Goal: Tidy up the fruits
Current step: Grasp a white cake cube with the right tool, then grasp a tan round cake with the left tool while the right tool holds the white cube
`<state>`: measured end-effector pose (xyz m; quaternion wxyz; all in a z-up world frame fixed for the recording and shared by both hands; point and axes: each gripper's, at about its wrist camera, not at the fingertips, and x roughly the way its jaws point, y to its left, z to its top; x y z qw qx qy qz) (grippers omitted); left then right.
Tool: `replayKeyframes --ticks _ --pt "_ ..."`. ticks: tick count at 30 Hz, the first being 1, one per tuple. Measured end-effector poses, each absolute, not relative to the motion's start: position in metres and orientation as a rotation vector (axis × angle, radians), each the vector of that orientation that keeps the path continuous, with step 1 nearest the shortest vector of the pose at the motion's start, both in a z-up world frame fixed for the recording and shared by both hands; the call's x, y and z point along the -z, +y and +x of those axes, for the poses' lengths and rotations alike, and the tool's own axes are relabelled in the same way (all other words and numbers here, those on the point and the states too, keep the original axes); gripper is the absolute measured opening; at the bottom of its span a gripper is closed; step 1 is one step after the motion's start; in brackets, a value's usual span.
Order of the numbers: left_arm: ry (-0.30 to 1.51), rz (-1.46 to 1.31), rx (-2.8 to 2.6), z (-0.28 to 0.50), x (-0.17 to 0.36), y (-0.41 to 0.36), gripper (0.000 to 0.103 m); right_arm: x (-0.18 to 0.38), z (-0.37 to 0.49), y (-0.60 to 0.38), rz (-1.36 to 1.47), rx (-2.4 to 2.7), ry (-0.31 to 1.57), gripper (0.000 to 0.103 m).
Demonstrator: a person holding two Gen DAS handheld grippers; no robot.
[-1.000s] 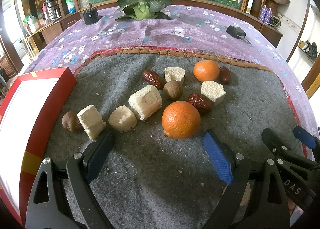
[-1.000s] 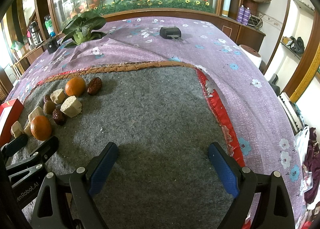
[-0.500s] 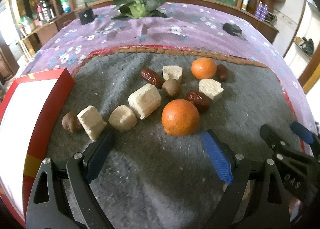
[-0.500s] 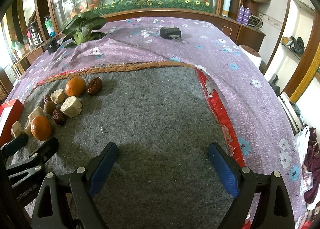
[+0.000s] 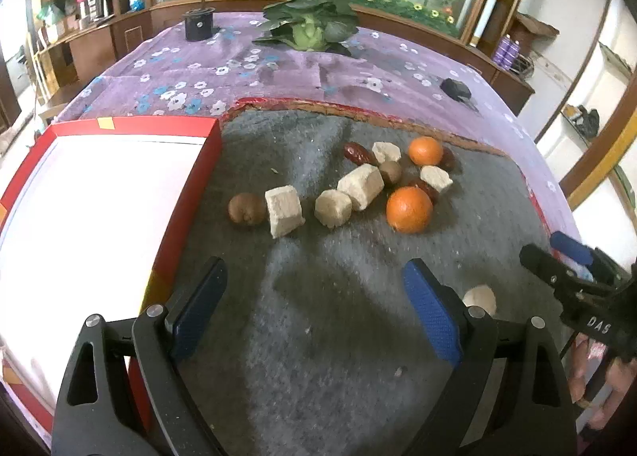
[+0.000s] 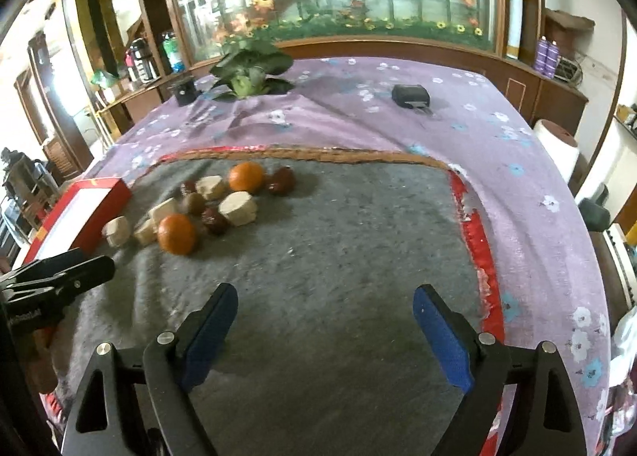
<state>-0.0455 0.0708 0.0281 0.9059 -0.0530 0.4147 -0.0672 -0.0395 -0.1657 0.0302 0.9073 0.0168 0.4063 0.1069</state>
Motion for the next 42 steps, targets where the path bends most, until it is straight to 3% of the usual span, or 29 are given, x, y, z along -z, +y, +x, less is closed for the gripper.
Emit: replayKeyframes --ticks 6,10,15,19,42 --pt "0.846 -0.023 0.151 -0.056 -0.034 0.068 0.091 -0.030 -0.058 -0.143 -0.018 -0.412 0.868 0.080" --pt "0.859 -0.026 0.139 -0.056 -0.033 0.072 0.091 -0.019 -0.066 -0.120 -0.071 -0.493 0.914 0.049" --pt "0.877 -0.052 0.124 -0.055 -0.032 0.081 0.091 -0.008 -0.063 -0.109 -0.085 -0.506 0.935 0.041" --pt "0.876 -0.053 0.115 -0.053 -0.033 0.084 0.091 -0.006 -0.062 -0.106 -0.130 -0.502 0.924 0.025" --pt "0.875 -0.059 0.044 -0.019 -0.040 0.085 0.091 -0.005 -0.055 -0.136 -0.102 -0.435 0.916 0.025"
